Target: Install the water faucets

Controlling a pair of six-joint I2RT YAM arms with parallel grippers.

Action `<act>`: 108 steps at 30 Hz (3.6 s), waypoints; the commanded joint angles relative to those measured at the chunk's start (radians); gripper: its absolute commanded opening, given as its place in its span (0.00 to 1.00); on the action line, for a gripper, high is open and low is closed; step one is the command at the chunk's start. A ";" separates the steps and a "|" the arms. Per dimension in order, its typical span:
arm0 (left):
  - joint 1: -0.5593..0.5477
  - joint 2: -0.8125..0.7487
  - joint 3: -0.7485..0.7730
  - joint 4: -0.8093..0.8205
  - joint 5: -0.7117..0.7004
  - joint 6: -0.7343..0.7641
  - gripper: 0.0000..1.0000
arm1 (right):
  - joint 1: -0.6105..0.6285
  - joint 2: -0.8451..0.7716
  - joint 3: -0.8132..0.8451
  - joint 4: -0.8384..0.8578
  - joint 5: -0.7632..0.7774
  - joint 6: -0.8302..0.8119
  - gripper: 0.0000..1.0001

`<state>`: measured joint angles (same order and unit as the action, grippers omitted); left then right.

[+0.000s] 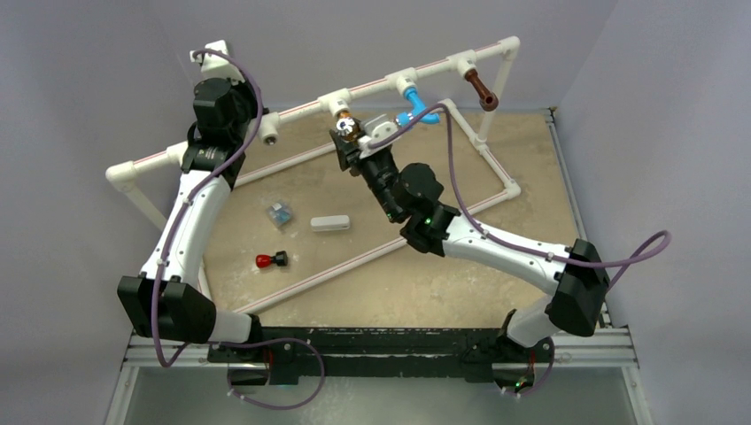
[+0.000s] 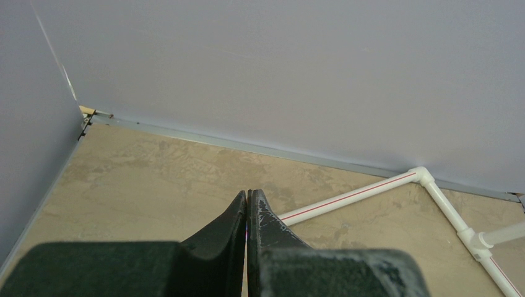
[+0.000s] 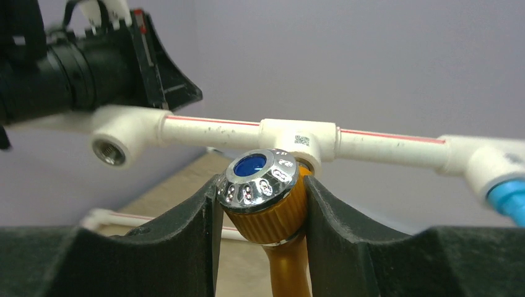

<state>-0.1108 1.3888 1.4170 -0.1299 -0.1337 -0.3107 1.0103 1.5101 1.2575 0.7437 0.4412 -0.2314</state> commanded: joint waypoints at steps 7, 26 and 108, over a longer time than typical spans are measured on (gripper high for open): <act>-0.010 0.047 -0.049 -0.190 0.035 0.009 0.00 | -0.112 -0.014 -0.016 0.008 -0.030 0.796 0.00; -0.010 0.045 -0.049 -0.192 0.039 0.009 0.00 | -0.266 -0.022 -0.201 0.059 -0.268 1.560 0.00; -0.007 0.055 -0.045 -0.196 0.034 0.012 0.00 | 0.057 -0.391 -0.306 -0.198 -0.085 -1.118 0.87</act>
<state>-0.1089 1.3827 1.4178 -0.1513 -0.1150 -0.3111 1.0344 1.0996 0.9737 0.3637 0.2234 -1.0916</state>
